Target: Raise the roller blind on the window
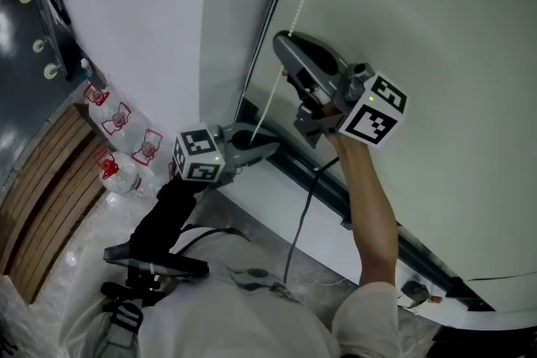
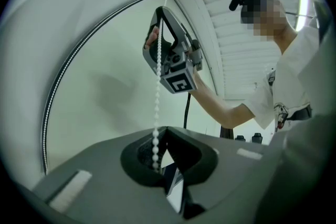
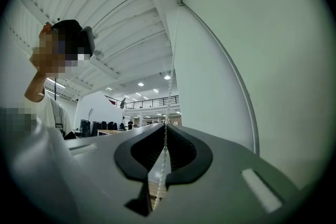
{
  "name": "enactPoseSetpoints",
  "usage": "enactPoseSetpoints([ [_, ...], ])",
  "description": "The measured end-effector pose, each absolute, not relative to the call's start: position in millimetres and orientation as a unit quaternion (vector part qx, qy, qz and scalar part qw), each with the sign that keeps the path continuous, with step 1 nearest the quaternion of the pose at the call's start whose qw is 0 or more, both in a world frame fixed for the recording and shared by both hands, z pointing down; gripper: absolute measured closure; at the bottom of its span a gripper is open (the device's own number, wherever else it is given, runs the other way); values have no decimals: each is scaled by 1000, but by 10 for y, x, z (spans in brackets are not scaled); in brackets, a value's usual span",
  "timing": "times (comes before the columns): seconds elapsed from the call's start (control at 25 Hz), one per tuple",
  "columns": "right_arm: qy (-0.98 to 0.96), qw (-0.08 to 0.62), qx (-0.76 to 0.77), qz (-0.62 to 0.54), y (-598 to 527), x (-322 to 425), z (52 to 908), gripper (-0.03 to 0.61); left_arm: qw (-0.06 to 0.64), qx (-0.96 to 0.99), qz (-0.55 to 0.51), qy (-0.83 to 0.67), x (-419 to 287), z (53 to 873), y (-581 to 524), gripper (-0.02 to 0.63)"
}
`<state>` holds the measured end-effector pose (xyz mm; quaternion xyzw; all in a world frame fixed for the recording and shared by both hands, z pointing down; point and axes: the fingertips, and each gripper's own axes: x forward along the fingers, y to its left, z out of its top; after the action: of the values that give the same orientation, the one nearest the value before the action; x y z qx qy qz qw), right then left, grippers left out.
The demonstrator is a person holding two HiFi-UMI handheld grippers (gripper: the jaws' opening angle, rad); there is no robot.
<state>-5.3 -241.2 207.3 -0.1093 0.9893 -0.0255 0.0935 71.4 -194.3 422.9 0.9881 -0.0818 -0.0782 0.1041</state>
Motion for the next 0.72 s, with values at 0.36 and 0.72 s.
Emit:
enactPoseSetpoints([
  [0.36, 990, 41, -114, -75, -2325, -53, 2876, 566, 102, 988, -78, -82, 731, 4195, -1963, 615],
  [0.72, 987, 58, -129, -75, -2314, 67, 2970, 547, 100, 988, -81, -81, 707, 4188, -1925, 615],
])
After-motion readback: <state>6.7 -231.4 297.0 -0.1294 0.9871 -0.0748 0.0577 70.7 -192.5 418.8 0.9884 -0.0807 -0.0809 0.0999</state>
